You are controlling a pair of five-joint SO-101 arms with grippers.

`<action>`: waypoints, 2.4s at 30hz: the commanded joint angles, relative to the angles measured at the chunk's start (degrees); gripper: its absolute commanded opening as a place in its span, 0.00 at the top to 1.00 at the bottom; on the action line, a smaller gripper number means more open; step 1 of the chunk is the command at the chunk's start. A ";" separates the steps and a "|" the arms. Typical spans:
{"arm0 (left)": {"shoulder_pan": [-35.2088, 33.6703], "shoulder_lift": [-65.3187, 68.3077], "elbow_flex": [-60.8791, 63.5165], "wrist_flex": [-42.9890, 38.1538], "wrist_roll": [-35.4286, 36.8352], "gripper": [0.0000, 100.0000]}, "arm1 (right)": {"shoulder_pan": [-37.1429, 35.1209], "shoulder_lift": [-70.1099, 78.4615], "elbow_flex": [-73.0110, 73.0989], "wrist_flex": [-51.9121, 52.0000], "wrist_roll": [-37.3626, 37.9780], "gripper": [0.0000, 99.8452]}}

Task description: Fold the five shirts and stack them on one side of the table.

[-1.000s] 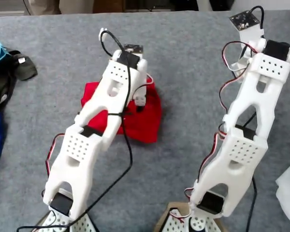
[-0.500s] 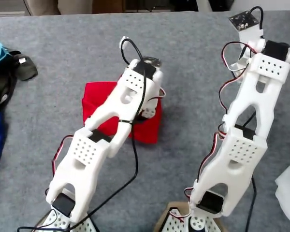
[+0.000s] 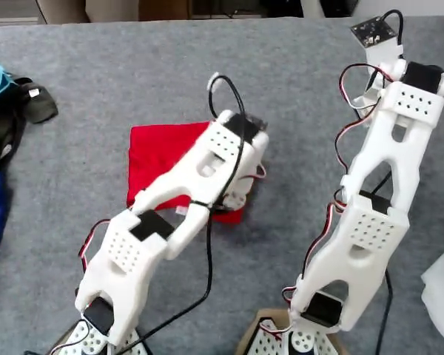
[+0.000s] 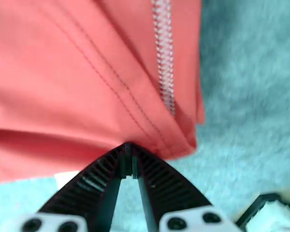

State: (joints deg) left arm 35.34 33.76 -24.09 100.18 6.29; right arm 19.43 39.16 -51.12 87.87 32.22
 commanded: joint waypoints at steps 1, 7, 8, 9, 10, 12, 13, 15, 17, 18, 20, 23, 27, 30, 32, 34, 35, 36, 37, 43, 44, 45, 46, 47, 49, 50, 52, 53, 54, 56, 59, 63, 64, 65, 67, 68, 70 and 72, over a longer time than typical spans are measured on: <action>1.85 -5.41 5.01 0.70 -0.53 0.98 | -0.92 -0.57 -1.80 -0.88 -0.53 0.99; -1.05 -9.19 7.82 0.70 -1.58 0.98 | -1.01 -0.66 -1.80 -0.88 -0.53 0.99; -2.20 -10.33 6.24 0.70 -1.76 0.98 | -1.01 -0.66 -1.80 -0.88 -0.53 0.99; -3.69 -11.91 4.04 0.70 -1.76 0.98 | -1.10 -0.66 -1.80 -0.79 -0.53 0.99; -5.27 -13.67 1.32 0.70 -1.76 0.98 | -1.19 -0.66 -1.80 -0.79 -0.53 0.99; -9.23 -17.71 -5.19 0.70 -2.73 0.98 | -1.27 -0.66 -1.80 -0.53 -0.53 0.99; -11.60 -19.30 -8.44 0.70 -3.16 0.98 | -1.54 -0.66 -1.80 -0.44 -0.62 0.99; -16.79 -21.93 -13.54 0.70 -3.25 0.98 | -2.15 -0.75 -1.80 -0.18 -0.62 0.99; -21.63 -22.37 -15.74 0.62 -3.16 0.98 | -4.00 -1.01 -2.59 2.46 -0.62 0.99; -23.65 -22.37 -15.74 0.62 -3.16 0.98 | -5.32 -1.10 -3.56 4.84 -0.62 0.99; -26.90 -22.37 -14.15 0.62 -3.16 0.98 | -8.66 -1.54 -5.93 8.97 -0.62 0.99; -29.36 -22.29 -9.85 0.53 -3.34 0.98 | -14.02 -1.63 -11.03 13.98 -0.62 0.99; -30.33 -22.29 -4.48 0.00 -3.43 0.98 | -22.99 -1.89 -12.88 14.51 -0.62 0.99; -30.59 -22.29 0.70 -0.70 -3.34 0.98 | -31.43 -3.91 -10.95 14.51 -0.62 0.99; -30.59 -22.37 3.78 -0.70 -3.34 0.98 | -37.05 -5.58 -8.57 14.51 -0.62 0.99; -30.68 -22.46 5.89 -0.70 -3.43 0.98 | -41.54 -7.16 -5.76 14.51 -2.90 0.99; -31.21 -22.55 6.59 -0.70 -3.43 0.98 | -42.59 -7.52 -4.35 14.51 -5.19 0.99; -32.09 -22.55 7.12 -0.70 -3.43 0.98 | -43.21 -7.52 -3.12 14.42 -7.30 0.99; -33.14 -22.55 7.56 -0.70 -3.43 0.98 | -43.56 -7.16 -1.98 14.42 -8.79 0.99; -40.53 -22.37 8.09 -0.79 -5.45 0.98 | -47.16 -1.19 3.47 13.89 -11.43 0.99; -40.79 -22.37 8.18 -0.79 -6.07 0.98 | -47.60 0.75 3.65 13.19 -11.43 0.99; -40.97 -22.37 8.18 -0.79 -6.51 0.98 | -47.78 2.95 3.38 12.31 -11.43 0.99; -41.05 -22.37 8.09 -0.79 -6.51 0.98 | -47.69 5.32 2.95 10.73 -11.43 0.99; -40.88 -22.37 8.09 -0.79 -6.59 0.98 | -46.99 7.78 2.15 8.79 -11.43 0.99; -40.70 -22.37 7.82 -0.79 -7.03 0.98 | -44.70 12.18 -0.92 5.71 -11.43 0.99; -40.62 -22.37 7.65 -0.79 -8.00 0.98 | -43.56 14.46 -3.56 4.92 -11.43 0.99; -39.82 -22.37 8.09 -0.79 -9.67 0.98 | -41.54 18.77 -9.01 4.57 -11.16 0.99; -39.56 -22.37 8.26 -0.79 -9.93 0.98 | -40.66 20.88 -11.91 4.57 -11.16 0.99; -39.38 -22.37 8.53 -0.79 -9.93 0.98 | -39.87 22.90 -15.16 4.48 -11.08 0.99; -38.77 -22.37 8.79 -1.05 -9.85 0.98 | -38.55 26.68 -22.20 4.40 -11.08 0.99; -37.45 -22.37 8.62 -1.14 -9.85 0.98 | -37.93 31.16 -32.13 4.48 -10.99 0.99; -35.52 -22.37 8.70 -1.14 -9.85 0.98 | -38.11 32.75 -41.19 8.53 -10.99 0.99; -35.16 -22.37 8.70 -1.14 -9.85 0.98 | -38.20 32.40 -43.65 10.20 -10.99 0.99; -34.99 -22.37 8.70 -1.14 -9.85 0.98 | -38.29 31.60 -44.97 11.52 -11.08 0.99; -34.81 -22.37 8.70 -1.14 -9.76 0.98 | -38.29 28.53 -43.91 13.63 -11.08 0.99; -34.81 -22.37 8.70 -1.14 -9.67 0.98 | -38.20 26.77 -42.77 14.33 -11.08 0.99; -34.81 -22.37 8.62 -1.14 -9.58 0.98 | -37.85 23.52 -41.54 14.51 -11.34 0.99; -34.81 -22.37 8.26 -1.14 -9.58 0.98 | -37.85 19.82 -40.04 14.51 -11.43 0.99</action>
State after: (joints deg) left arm 0.00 13.98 -15.21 99.47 -3.21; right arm -19.60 68.18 -91.74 101.32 21.14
